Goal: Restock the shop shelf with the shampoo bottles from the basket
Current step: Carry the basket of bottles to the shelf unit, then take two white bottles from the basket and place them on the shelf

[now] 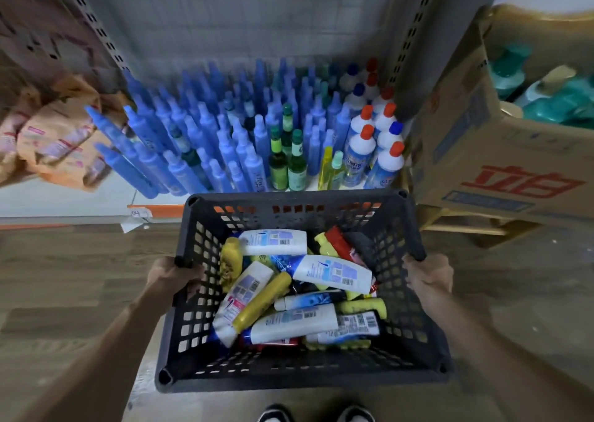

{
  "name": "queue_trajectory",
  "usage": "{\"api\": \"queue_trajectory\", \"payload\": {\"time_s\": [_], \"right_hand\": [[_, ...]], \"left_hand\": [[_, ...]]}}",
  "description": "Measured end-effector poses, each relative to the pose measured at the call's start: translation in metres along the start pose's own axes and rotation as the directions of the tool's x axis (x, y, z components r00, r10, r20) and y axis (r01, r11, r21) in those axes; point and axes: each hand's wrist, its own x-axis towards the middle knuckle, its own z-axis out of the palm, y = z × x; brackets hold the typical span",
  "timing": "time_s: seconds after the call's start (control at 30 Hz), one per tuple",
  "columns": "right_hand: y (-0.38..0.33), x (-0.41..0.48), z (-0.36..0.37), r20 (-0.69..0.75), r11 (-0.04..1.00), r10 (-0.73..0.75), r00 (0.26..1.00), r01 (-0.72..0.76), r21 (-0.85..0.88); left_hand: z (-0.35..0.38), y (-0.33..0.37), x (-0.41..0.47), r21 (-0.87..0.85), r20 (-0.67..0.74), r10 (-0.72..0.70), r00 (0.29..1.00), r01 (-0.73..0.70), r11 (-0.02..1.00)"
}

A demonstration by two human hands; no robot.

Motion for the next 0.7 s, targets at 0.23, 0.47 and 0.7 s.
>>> {"api": "queue_trajectory", "payload": {"time_s": [0.23,0.47,0.7], "right_hand": [[0.005,0.024,0.023,-0.007,0.998,0.023,1.000,-0.023,-0.055],[-0.009,0.024,0.024,-0.009,0.994,0.036,0.999,-0.037,-0.103],[-0.041,-0.054,0.002,-0.070,0.664,-0.589,0.805,0.433,-0.610]], "left_hand": [[0.009,-0.001,0.038,0.065,0.047,0.067,0.997,-0.070,0.995],[0.010,0.004,0.048,0.071,0.095,0.067,0.993,-0.074,0.995],[0.027,0.020,0.012,0.528,-0.177,0.223,0.959,-0.098,0.844]]}}
